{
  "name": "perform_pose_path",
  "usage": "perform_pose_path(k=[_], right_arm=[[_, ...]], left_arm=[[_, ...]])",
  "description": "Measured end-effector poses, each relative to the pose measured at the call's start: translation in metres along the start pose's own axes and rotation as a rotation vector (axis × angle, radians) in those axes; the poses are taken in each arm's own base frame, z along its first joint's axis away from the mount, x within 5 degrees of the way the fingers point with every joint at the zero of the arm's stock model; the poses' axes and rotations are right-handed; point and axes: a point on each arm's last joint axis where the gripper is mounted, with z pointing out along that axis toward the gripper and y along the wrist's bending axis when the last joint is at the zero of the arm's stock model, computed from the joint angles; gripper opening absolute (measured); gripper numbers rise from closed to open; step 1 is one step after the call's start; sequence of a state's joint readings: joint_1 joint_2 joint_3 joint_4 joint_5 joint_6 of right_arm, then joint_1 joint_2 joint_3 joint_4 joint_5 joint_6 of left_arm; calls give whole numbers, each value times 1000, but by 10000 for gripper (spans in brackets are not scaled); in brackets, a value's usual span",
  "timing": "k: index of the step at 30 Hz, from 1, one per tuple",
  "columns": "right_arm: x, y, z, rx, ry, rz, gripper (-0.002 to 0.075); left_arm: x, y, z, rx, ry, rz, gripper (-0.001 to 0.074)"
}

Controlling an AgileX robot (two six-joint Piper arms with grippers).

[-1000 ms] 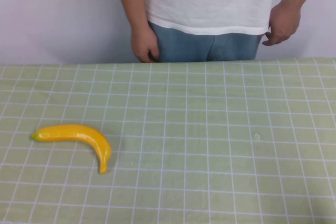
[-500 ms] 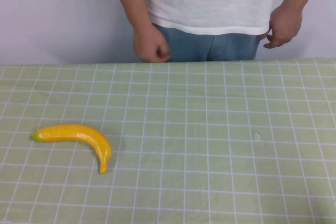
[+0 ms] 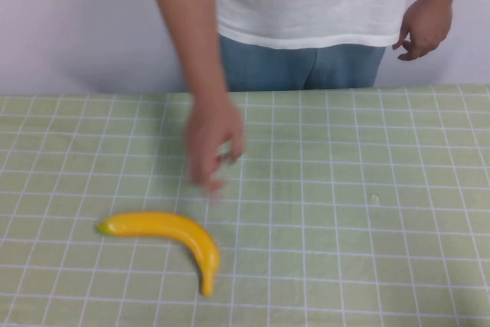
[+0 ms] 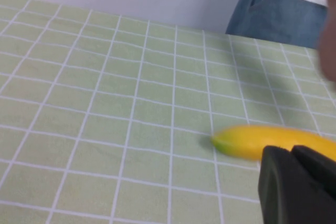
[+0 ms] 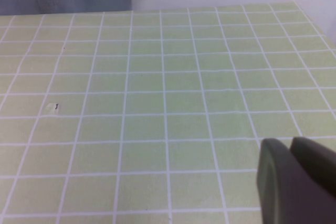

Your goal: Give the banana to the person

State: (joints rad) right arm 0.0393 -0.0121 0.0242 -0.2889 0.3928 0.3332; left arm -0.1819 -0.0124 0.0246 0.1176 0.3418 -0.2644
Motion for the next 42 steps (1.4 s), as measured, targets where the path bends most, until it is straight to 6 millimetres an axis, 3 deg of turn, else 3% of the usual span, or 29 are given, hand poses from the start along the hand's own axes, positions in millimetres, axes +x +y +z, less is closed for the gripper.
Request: perform_pose_path(k=[11, 17, 25, 29, 33, 37, 39, 42], right_arm=[[0, 0, 0, 0, 0, 0, -7], [0, 0, 0, 0, 0, 0, -7], [0, 0, 0, 0, 0, 0, -7], [0, 0, 0, 0, 0, 0, -7], [0, 0, 0, 0, 0, 0, -7], [0, 0, 0, 0, 0, 0, -7], [0, 0, 0, 0, 0, 0, -8], [0, 0, 0, 0, 0, 0, -8]], left_arm=[[-5, -1, 0, 16, -60, -16, -4], [-40, -11, -10, 128, -457, -13, -4], [-77, -21, -48, 282, -1046, -3, -4], [-90, -21, -64, 289, -1193, 3, -4], [-127, -24, -84, 267, -1157, -10, -4], [-169, -27, -100, 207, -933, -45, -4], [-187, -29, -95, 169, -760, -49, -4], [-197, -30, -75, 119, -519, -50, -4]])
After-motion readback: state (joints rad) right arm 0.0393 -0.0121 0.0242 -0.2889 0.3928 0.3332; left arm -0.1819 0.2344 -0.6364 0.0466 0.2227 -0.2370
